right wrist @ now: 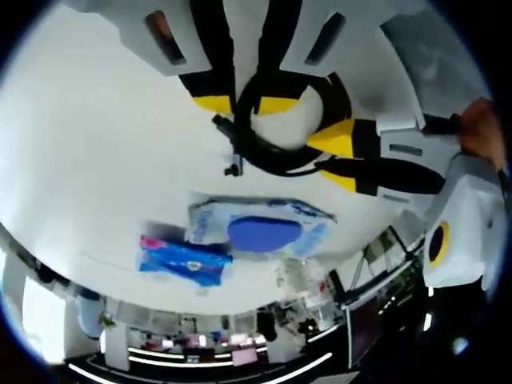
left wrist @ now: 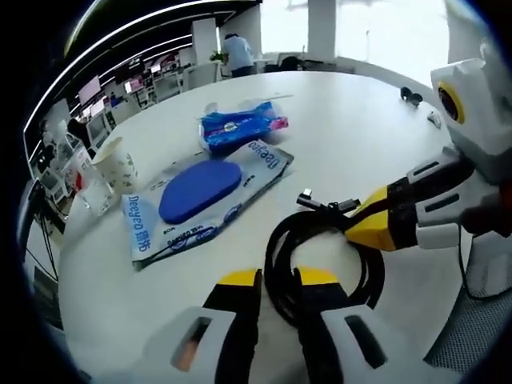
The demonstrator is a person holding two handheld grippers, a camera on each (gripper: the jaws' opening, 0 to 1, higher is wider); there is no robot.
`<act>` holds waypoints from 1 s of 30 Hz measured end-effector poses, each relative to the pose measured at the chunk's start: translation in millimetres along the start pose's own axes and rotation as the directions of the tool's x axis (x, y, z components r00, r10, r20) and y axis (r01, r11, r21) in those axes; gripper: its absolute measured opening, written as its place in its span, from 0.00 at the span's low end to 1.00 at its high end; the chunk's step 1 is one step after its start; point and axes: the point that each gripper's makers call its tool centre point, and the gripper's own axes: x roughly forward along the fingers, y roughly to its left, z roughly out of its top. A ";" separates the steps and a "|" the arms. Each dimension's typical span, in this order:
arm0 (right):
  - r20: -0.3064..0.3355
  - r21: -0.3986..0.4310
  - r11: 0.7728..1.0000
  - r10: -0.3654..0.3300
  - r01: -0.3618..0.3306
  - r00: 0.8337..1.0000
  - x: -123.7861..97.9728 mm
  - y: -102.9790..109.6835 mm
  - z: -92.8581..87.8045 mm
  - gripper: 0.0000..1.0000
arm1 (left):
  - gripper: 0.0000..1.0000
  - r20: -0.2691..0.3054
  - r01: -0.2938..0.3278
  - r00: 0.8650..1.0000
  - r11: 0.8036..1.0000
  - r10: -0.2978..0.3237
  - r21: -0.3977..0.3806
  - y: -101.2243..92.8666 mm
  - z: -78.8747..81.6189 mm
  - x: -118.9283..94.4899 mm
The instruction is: Arrange the tabletop items into an orderly group along one side of the table until the central work area is clear of visible clutter.
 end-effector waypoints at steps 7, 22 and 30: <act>0.006 0.004 1.000 -0.006 0.006 1.000 -3.7 -6.8 0.2 0.17 | 0.30 0.032 0.019 0.999 0.998 -0.017 -0.063 6.0 2.4 -4.0; 0.132 0.086 0.996 -0.037 0.025 0.991 -20.2 -33.5 35.7 0.34 | 0.46 0.149 -0.011 0.988 0.978 0.042 -0.207 42.6 48.5 -16.3; 0.194 0.075 0.996 -0.054 0.040 0.980 -20.2 -53.8 67.5 0.46 | 0.58 0.184 -0.042 0.980 0.975 0.083 -0.219 64.2 68.1 -13.5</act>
